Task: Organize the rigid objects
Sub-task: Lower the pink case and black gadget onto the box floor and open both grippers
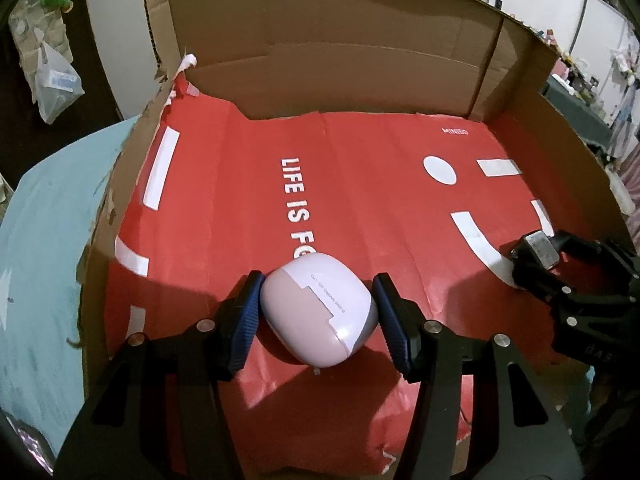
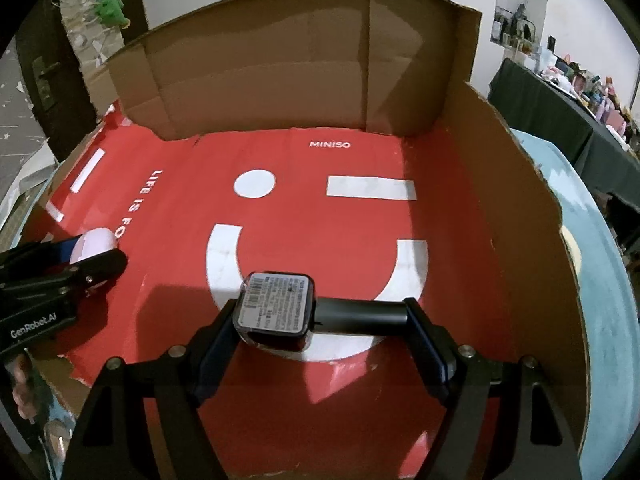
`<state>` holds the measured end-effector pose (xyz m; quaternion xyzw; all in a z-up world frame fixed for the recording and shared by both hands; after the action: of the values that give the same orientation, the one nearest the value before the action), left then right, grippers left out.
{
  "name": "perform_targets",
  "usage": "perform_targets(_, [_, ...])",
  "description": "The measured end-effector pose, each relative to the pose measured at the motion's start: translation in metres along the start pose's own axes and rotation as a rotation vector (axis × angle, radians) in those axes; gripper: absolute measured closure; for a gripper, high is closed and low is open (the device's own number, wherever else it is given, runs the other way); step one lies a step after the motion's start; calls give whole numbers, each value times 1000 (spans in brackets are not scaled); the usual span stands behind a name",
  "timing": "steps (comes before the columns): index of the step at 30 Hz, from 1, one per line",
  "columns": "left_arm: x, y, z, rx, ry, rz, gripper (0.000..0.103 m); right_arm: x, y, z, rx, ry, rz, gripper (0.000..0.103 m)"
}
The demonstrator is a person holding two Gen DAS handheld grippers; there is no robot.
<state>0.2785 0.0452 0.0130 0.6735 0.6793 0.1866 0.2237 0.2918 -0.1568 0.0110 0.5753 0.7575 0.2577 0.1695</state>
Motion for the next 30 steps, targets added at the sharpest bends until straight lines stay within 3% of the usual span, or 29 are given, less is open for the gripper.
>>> perform_targets(16, [1, 0, 0, -7, 6, 6, 49, -6, 6, 4, -5, -12, 11, 22])
perform_targets(20, [-1, 0, -1, -1, -17, 8, 39, -4, 6, 5, -4, -16, 6, 22])
perform_targets(24, [-1, 0, -1, 0, -26, 2, 38, -3, 6, 5, -3, -13, 9, 22])
perform_targets(30, [-3, -2, -4, -8, -13, 20, 27, -1, 3, 4, -7, -6, 13, 22])
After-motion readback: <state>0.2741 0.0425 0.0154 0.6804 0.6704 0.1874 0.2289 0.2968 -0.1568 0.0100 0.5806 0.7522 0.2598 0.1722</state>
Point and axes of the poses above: each gripper's, at about its wrist camera, not at the fingertips, and z roughly the way its jaws point, x to its left, y to its top, the point moved 1 cm from there along z, roughly the way its jaws point
